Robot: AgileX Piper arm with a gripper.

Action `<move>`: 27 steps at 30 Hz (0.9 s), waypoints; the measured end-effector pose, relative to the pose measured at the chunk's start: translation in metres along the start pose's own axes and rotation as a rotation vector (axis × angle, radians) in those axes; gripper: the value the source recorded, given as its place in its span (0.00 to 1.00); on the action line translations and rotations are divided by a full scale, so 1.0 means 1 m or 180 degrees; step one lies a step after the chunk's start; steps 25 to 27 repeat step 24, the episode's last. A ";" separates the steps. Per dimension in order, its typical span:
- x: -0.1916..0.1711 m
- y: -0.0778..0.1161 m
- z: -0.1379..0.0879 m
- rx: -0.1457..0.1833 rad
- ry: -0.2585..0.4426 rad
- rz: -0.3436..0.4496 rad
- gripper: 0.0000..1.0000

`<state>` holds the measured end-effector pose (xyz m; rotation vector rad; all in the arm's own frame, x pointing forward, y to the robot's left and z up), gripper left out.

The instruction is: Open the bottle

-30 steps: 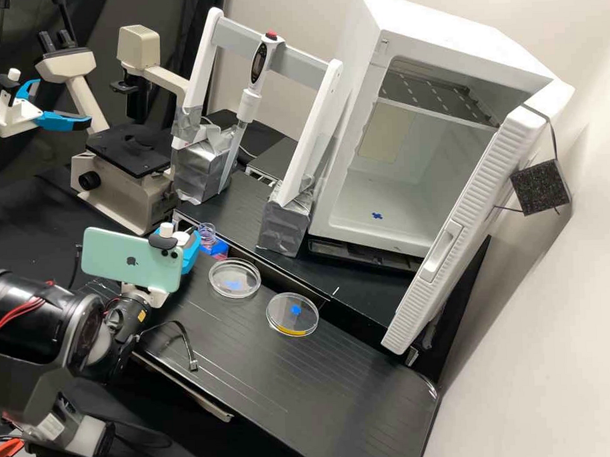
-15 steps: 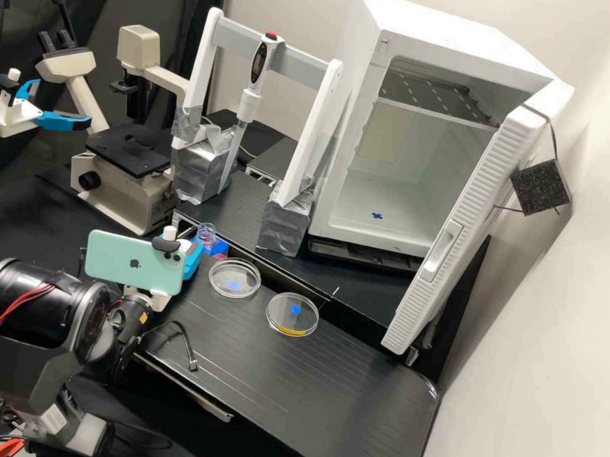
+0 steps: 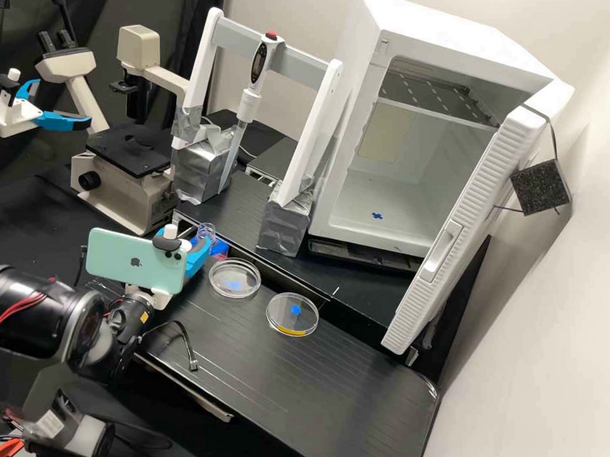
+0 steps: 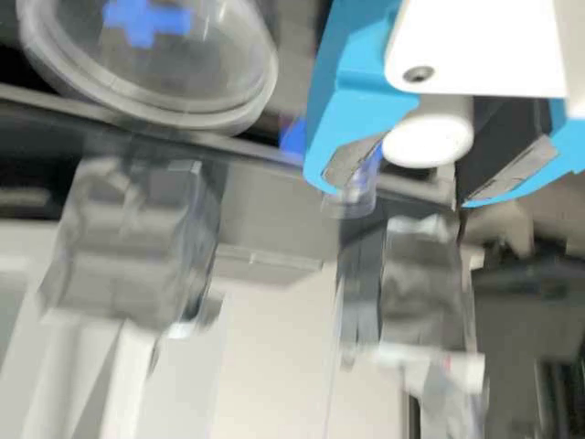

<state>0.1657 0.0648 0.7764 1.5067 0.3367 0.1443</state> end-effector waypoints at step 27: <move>-0.002 0.042 0.004 0.0066 -0.0264 0.0914 1.00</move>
